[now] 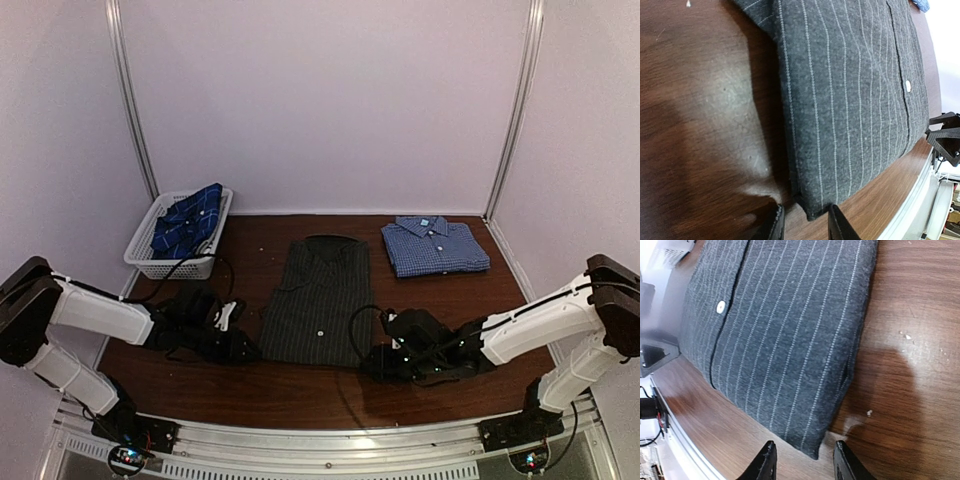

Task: Fold and stack the long sleeve shirts
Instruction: Move the 2/3-rectangle-folded shirt to the center of the board.

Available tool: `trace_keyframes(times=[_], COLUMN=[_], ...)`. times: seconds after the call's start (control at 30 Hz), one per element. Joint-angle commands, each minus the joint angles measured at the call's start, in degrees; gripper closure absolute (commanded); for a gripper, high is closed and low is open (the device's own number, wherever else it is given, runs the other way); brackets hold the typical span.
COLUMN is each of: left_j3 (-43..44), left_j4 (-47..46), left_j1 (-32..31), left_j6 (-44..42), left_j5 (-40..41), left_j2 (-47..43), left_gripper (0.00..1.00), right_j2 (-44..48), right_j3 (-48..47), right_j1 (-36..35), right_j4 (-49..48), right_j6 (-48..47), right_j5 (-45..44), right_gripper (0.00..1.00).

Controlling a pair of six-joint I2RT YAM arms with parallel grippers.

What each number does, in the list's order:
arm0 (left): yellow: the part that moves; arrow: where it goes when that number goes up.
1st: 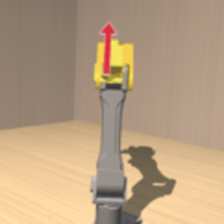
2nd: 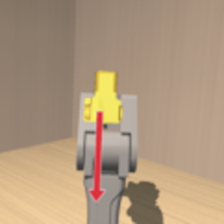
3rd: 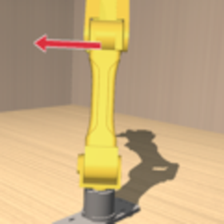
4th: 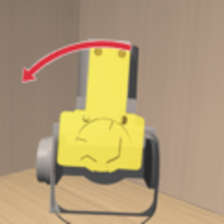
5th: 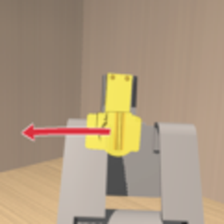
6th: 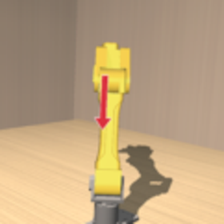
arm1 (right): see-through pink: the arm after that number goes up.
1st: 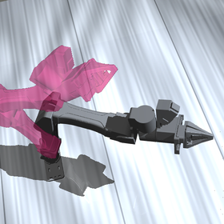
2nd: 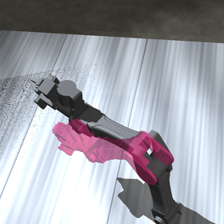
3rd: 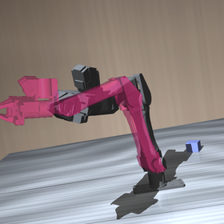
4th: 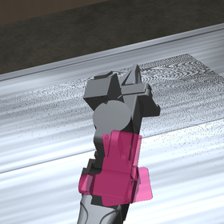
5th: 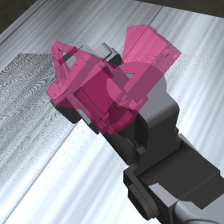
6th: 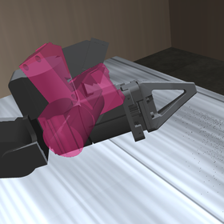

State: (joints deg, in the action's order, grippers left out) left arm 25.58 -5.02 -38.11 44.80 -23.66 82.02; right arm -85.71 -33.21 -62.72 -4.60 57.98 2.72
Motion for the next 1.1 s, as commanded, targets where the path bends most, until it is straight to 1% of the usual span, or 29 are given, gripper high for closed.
trace_keyframes(times=[0.0, 0.17, 0.37, 0.4, 0.5, 0.57, 0.7, 0.9, 1.07], left_j3=[-0.94, -1.34, -1.29, -1.29, -1.19, -0.84, -0.54, -0.53, -2.57], left_j4=[-4.05, -6.29, -6.68, -6.81, -7.40, -7.55, -7.13, -4.69, -0.66], left_j1=[-0.54, -0.98, -1.40, -1.44, -1.52, -1.74, -2.29, -3.77, -5.98], left_j6=[1.00, 2.03, 2.89, 3.00, 3.30, 3.36, 3.27, 3.63, 5.84], left_j5=[-1.11, -1.87, -1.63, -1.55, -1.84, -2.02, -2.12, -1.53, -0.36], left_j2=[1.23, 3.05, 3.61, 3.78, 4.35, 4.74, 4.37, 2.15, -2.50], left_gripper=[0.69, 0.69, 0.70, 0.71, 0.77, 0.83, 1.00, 1.00, 1.00], right_j2=[-0.23, -0.92, -1.91, -2.34, -3.32, -3.60, -3.48, -3.45, -2.29], right_j3=[1.89, 2.62, 2.98, 2.90, 2.43, 2.31, 2.16, 1.92, 2.74], right_j1=[-0.21, -0.17, -0.04, -0.04, -0.05, -0.06, -0.04, -0.72, -3.87], right_j4=[-6.92, -8.36, -9.18, -9.30, -9.64, -9.62, -9.08, -8.13, -5.86], right_j6=[3.45, 4.33, 4.78, 4.78, 4.75, 4.69, 4.37, 3.45, 4.46], right_j5=[1.05, 0.14, -1.24, -1.37, -1.45, -1.73, -2.24, -1.73, -2.45], right_gripper=[0.60, 0.61, 0.64, 0.65, 0.68, 0.71, 0.80, 1.00, 1.00])
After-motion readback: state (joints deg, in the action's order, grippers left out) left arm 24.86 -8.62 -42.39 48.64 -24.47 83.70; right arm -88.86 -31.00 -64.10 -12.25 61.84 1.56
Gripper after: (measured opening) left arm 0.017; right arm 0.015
